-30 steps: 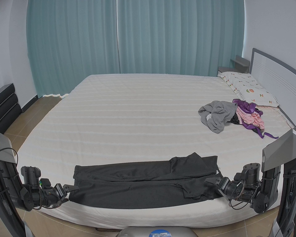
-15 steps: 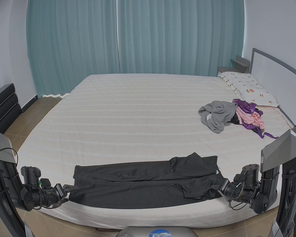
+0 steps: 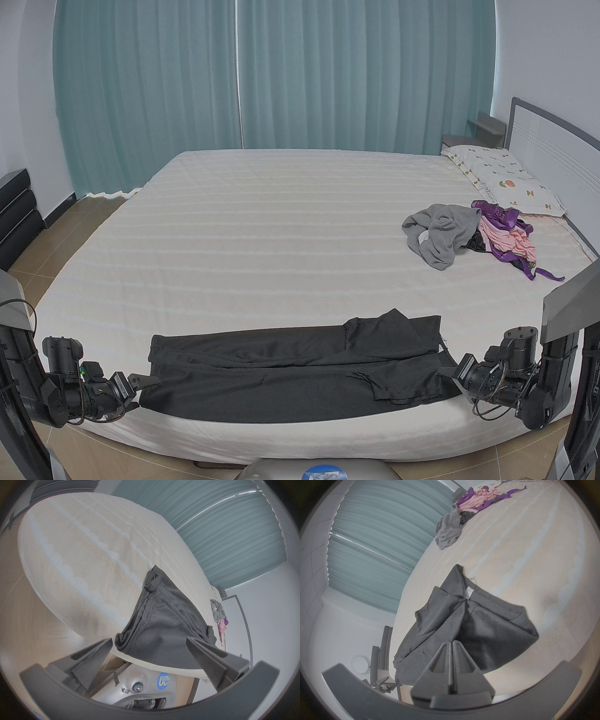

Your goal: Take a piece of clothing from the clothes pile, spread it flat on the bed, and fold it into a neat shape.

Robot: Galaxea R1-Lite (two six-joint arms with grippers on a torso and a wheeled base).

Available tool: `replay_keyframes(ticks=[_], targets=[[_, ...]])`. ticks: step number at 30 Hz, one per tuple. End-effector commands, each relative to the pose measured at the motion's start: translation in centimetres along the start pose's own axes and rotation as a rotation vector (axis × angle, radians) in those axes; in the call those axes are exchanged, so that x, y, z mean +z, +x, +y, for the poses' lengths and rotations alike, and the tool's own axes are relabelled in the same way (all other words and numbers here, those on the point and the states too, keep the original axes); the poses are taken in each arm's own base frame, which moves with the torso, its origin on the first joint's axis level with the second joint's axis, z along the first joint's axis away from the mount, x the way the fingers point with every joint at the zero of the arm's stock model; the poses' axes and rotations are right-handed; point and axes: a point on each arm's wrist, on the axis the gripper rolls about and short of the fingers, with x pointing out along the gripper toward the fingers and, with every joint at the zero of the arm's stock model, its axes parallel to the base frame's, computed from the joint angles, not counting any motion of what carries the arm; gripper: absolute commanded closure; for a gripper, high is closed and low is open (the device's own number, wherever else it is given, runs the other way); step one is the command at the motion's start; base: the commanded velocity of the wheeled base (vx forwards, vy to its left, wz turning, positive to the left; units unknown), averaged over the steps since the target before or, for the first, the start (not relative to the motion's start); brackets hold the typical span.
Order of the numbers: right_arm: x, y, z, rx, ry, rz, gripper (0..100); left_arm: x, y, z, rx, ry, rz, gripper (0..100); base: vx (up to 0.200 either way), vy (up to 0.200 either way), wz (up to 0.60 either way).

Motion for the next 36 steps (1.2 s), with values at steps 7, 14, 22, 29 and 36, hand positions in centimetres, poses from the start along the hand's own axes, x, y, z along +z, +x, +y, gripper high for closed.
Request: replay_keyframes(ticks=[7, 14, 22, 29, 36], targets=[[-0.1, -0.5, -0.3, -0.015, -0.039, 0.000, 100, 0.0, 0.0, 0.0, 0.001, -0.002, -0.001, 0, 0.000, 0.000, 0.00], [-0.6, 0.0, -1.4, -0.061, -0.074, 0.028, 100, 0.0, 0.0, 0.0, 0.000, 0.000, -0.001, 0, 0.000, 0.000, 0.00], [-0.1, 0.1, -1.5, -0.056, -0.082, 0.012, 0, 0.0, 0.0, 0.0, -0.002, -0.001, -0.001, 0, 0.000, 0.000, 0.00], [0.6, -0.8, -0.9, -0.029, -0.071, -0.023, 0, 0.3, -0.3, -0.3, -0.014, 0.003, -0.023, 0, 0.000, 0.000, 0.00], [0.6, -0.8, -0.8, -0.026, -0.052, -0.025, 0, 0.5, -0.5, -0.5, -0.024, 0.003, -0.039, 0, 0.029, 0.000, 0.00]])
